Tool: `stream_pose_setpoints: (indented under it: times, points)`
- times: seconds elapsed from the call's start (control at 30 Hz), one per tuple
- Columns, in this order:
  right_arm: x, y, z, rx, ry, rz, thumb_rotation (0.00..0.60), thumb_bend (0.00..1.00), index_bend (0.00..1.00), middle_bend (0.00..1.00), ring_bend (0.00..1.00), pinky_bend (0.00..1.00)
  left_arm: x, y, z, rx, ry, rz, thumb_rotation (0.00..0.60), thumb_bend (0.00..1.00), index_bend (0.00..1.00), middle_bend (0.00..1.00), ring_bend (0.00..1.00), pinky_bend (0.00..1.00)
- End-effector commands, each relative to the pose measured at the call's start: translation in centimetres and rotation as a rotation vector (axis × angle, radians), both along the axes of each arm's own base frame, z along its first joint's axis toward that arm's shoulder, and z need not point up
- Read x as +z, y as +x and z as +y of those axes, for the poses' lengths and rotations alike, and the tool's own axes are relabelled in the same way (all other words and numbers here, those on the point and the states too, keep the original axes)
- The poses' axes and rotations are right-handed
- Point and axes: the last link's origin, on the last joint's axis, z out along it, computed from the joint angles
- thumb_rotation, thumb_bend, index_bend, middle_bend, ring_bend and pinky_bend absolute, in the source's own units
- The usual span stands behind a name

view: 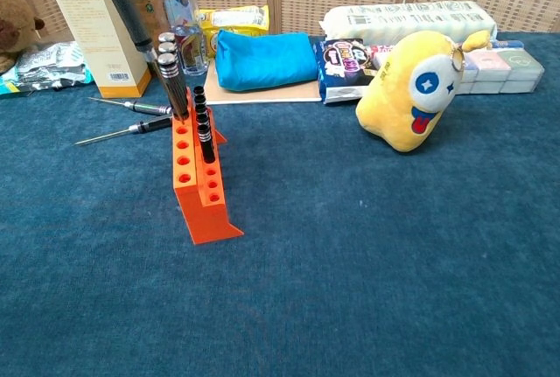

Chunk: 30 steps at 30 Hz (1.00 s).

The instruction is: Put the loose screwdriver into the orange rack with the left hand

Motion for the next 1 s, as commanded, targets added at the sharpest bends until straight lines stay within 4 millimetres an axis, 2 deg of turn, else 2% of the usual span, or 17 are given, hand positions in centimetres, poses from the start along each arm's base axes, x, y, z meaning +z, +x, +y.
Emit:
stream_pose_setpoints:
  times: [0.03, 1.0]
  points:
    - [0.04, -0.01, 0.00, 0.000, -0.001, -0.001, 0.600, 0.05, 0.00, 0.15, 0.01, 0.00, -0.05, 0.09, 0.01, -0.002, 0.002, 0.002, 0.600, 0.39, 0.53, 1.00, 1.00, 1.00]
    - [0.36, 0.04, 0.10, 0.002, -0.011, -0.010, 0.600, 0.05, 0.00, 0.15, 0.01, 0.00, -0.65, 0.47, -0.12, -0.009, -0.017, -0.004, 0.600, 0.39, 0.53, 1.00, 1.00, 1.00]
